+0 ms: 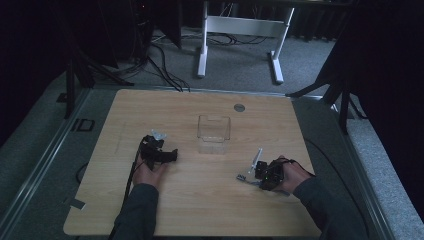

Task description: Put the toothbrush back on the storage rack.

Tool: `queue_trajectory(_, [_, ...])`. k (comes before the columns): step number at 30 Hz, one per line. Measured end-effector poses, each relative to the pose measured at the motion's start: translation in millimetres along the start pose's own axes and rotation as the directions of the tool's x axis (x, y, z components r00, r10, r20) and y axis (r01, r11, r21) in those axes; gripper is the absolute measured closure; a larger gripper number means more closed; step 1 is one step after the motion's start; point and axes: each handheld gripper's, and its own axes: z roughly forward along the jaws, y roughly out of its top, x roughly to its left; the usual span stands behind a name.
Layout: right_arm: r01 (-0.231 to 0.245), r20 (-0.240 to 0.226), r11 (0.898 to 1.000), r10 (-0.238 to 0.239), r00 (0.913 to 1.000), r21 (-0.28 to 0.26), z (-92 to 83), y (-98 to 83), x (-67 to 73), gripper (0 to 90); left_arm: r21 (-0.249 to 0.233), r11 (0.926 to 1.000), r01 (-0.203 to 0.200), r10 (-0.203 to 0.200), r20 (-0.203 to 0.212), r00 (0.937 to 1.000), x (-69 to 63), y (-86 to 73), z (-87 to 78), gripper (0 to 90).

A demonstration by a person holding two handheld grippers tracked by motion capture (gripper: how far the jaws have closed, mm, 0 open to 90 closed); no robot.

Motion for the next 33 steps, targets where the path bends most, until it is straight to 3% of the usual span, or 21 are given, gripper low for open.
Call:
queue_trajectory(18, [0.002, -0.017, 0.999, -0.002, 0.9999, 0.037, 9.4, 3.6, -0.4, 79.2, -0.001, 1.0000, 0.000, 0.000, 0.000, 1.0000, 0.0, 0.0, 0.0, 8.4])
queue_trajectory(33, [0.009, -0.018, 1.000, -0.008, 0.9998, 0.018, 9.4, 3.5, -0.7, 82.1, -0.001, 1.0000, 0.001, -0.001, 0.000, 1.0000, 0.0, 0.1, 0.1, 8.4])
